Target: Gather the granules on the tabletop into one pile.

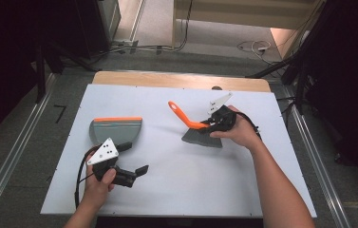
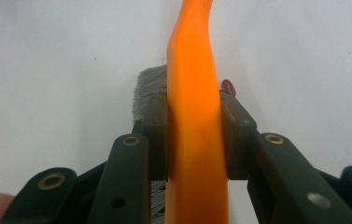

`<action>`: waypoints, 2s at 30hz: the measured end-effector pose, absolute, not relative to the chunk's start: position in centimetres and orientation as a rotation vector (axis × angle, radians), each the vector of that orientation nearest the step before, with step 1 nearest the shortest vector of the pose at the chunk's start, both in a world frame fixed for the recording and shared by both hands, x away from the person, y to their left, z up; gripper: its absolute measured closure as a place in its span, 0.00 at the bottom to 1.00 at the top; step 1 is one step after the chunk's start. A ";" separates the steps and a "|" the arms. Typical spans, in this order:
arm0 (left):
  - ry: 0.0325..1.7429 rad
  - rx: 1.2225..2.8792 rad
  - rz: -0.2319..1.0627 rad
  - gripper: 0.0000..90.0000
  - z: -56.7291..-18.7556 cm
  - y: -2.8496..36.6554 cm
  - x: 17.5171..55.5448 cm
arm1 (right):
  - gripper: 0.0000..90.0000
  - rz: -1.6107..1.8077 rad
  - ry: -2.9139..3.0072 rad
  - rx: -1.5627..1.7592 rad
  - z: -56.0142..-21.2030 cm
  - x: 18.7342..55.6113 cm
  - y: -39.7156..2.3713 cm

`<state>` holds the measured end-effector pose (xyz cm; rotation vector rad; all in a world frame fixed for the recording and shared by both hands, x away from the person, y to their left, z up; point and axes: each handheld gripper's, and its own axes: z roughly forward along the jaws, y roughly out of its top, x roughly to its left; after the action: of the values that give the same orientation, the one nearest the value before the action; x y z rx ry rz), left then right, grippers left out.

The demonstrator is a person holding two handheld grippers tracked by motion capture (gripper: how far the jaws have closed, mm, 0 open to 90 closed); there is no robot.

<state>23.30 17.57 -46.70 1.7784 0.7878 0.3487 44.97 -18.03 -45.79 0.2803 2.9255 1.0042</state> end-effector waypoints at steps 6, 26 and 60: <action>0.788 1.779 0.350 0.01 -46.7 17.6 23.3 | 0.74 0.999 2.919 0.286 -45.7 45.5 -17.9; 0.787 1.775 0.348 0.01 -46.7 17.6 23.3 | 0.74 1.001 2.906 0.292 -45.7 46.6 -17.5; 0.788 1.772 0.345 0.01 -46.7 17.6 23.3 | 0.75 1.036 2.850 0.343 -43.6 43.9 -18.2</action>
<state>23.35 17.64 -46.65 1.7721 0.7880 0.3450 43.91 -18.16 -43.58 0.3431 2.8500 1.0360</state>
